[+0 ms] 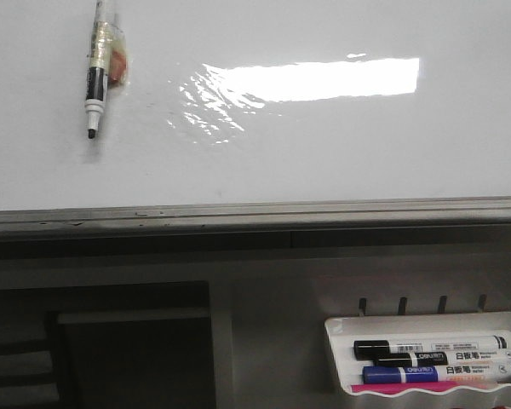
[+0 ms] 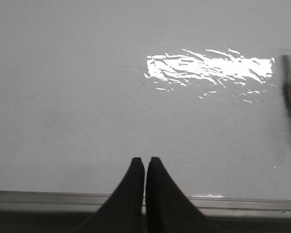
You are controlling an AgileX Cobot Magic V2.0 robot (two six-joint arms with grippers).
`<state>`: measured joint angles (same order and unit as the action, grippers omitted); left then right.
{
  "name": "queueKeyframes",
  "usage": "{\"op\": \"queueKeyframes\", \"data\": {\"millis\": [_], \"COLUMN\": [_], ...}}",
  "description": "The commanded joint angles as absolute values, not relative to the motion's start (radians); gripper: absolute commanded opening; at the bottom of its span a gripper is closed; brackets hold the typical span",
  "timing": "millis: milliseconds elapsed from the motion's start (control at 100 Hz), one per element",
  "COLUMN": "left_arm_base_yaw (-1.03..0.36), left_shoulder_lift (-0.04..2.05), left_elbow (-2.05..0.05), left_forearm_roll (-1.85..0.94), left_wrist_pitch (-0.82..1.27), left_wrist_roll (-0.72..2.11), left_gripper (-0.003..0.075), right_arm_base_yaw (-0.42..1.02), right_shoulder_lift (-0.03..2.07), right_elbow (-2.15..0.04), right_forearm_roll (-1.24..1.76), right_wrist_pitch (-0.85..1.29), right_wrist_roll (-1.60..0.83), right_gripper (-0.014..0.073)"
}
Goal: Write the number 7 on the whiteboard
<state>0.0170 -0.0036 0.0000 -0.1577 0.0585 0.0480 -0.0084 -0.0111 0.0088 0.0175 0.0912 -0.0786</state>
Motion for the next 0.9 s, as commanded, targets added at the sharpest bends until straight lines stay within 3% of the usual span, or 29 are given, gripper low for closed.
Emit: {"op": "queueKeyframes", "data": {"millis": [0,410,640,890], "left_arm_base_yaw": [0.018,0.018,0.018,0.018], "left_shoulder_lift": [-0.034,-0.034,0.018,0.343], "left_elbow": [0.034,0.019,-0.183,-0.508], "left_forearm_roll": [-0.255,-0.784,-0.638,-0.434], "left_wrist_pitch": [-0.017,-0.045,0.121,0.444], "left_wrist_roll": [0.037,0.037,0.074,0.191], "left_gripper": [-0.0020,-0.0020,-0.0020,-0.0020], "right_arm_base_yaw": [-0.005,-0.005,-0.005,-0.005], "right_shoulder_lift": [-0.030,-0.030,0.043,0.372], "right_elbow": [0.040,0.024,-0.167,-0.444], "right_forearm_roll": [0.130,0.647,0.534,0.439], "right_wrist_pitch": [0.000,-0.050,0.253,0.499], "right_wrist_roll": [-0.083,-0.083,-0.152,-0.155], "right_gripper": [-0.0064,-0.0064,-0.0051,-0.0052]}}
